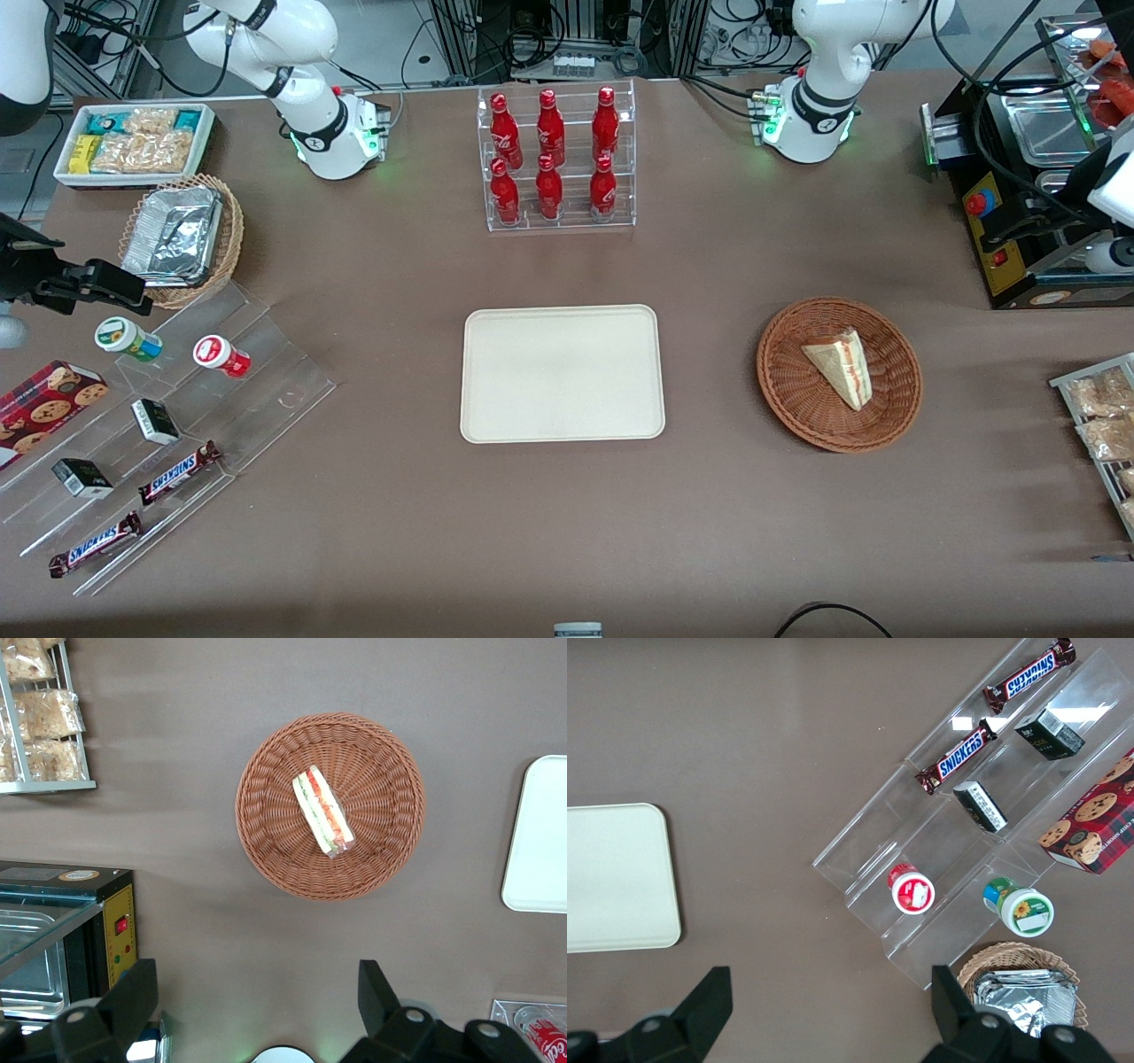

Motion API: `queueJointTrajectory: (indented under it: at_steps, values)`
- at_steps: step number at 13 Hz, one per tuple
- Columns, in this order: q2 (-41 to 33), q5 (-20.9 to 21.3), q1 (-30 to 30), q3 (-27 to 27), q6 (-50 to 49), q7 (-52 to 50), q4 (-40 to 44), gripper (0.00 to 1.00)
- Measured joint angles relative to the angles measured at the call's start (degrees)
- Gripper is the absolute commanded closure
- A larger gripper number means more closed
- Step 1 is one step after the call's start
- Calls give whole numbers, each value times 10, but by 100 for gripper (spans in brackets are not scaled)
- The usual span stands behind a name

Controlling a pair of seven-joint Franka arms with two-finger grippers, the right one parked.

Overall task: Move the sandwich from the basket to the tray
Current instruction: 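Move the left gripper over the wicker basket and lower onto the sandwich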

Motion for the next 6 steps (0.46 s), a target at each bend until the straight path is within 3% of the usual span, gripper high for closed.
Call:
queueJointTrajectory:
  at_steps: [6]
  values:
    - [6,0,-16,0,1,0,-27,0]
